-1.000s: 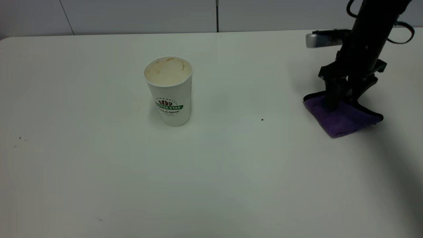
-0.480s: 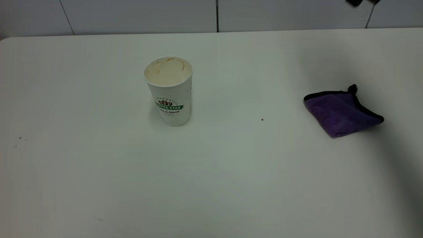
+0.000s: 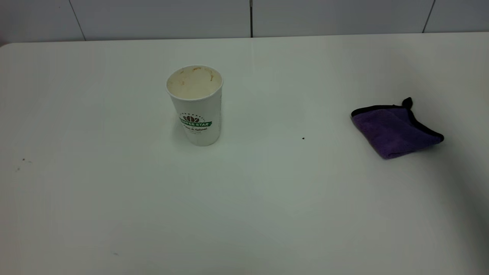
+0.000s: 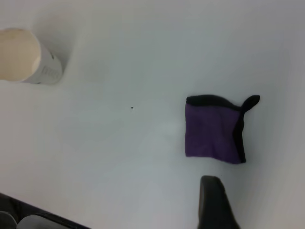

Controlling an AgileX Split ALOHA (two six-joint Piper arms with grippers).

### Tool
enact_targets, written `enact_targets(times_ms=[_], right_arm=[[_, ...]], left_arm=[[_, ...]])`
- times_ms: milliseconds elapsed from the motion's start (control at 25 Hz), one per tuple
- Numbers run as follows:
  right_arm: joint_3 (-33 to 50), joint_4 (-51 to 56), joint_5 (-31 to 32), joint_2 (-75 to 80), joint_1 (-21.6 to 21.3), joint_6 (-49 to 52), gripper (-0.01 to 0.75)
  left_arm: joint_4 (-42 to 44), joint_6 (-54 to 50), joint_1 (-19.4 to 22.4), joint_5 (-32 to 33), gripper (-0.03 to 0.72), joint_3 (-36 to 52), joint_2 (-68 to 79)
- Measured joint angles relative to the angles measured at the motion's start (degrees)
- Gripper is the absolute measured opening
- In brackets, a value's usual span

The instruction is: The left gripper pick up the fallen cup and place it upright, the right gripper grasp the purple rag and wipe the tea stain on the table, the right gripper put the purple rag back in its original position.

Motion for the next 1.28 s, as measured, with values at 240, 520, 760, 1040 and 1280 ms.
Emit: enact_targets(times_ms=[240,520,760,1040,1280], right_arm=[[14.28,-1.04,0.19,-14.53,0.22,1.28,0.490],[34.59,-1.77,0.19,-31.51,0.29,1.35,0.490],[50.95,-2.50,0.19,-46.67,0.29,1.62,0.490],[64.28,-4.05,-1.88,-62.74,0.29,3.82,0.490],[69.34,-7.97,-6.47,-72.74,0.29,7.29,0.490]], left_arm=[[0.00,-0.12,0.00,0.00,0.427,0.00,0.00],[0.00,-0.12,0.00,0.00,0.427,0.00,0.00],[0.00,-0.12,0.00,0.00,0.427,0.00,0.00],[0.00,-0.12,0.00,0.00,0.427,0.00,0.00],[0.00,-0.12,0.00,0.00,0.427,0.00,0.00]])
